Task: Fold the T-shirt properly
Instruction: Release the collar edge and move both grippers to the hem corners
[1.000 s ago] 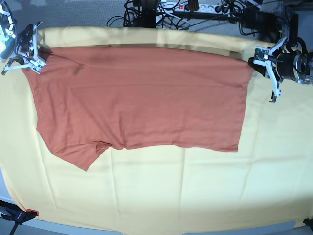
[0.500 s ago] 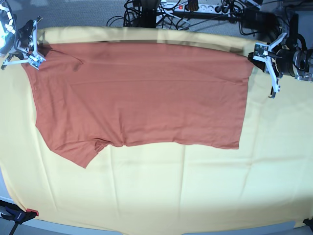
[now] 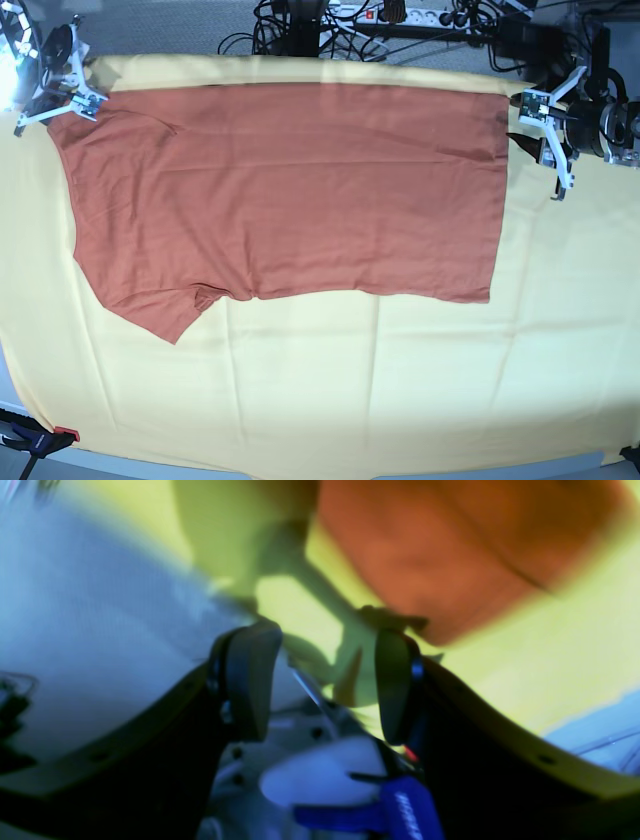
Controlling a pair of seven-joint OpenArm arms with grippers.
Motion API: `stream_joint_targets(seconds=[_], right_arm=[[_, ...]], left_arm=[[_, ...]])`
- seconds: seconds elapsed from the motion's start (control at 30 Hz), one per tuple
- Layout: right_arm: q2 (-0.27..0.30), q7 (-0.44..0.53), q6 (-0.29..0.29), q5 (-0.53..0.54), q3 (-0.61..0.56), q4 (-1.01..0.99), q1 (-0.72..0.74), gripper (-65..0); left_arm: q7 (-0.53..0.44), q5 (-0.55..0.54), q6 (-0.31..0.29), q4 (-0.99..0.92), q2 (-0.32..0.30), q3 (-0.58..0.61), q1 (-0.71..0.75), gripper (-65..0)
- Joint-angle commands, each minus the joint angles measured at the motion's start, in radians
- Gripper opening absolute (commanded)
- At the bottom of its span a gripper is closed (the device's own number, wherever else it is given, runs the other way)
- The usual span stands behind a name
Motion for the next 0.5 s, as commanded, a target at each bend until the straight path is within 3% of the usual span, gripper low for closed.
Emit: stream_joint_targets(seconds=[0.0,0.17,0.27,0.37,0.47], right_arm=[[0.023,0.001,-0.003,-0.012,0.037,0.035,0.01,-30.3],[0.023,0.077,-0.045,-0.011,0.163,0.08,0.01,-30.3],[0.023,0.136,-0.083,-0.008,0.24,0.08,0.01,-30.3],[0.023,0.174,-0.098,-0.008,0.294,0.079,0.01,-30.3],[0.023,0.181,-0.114,-0.009,0.314,0.079,0.01,-30.3]], left_arm=[[0.015,-0.021,0.003,0.012,-0.031,-0.013,-0.027,-36.8],[0.173,-0.232,0.013,0.009,-0.028,-0.013,-0.128,-36.8],[0.206,-0.307,0.15,-0.018,-0.008,-0.013,-0.186,-36.8],[0.205,-0.386,0.259,-0.098,0.057,-0.013,-0.259,-36.8],[0.205,-0.45,0.313,-0.237,0.148,-0.016,-0.332,-36.8]])
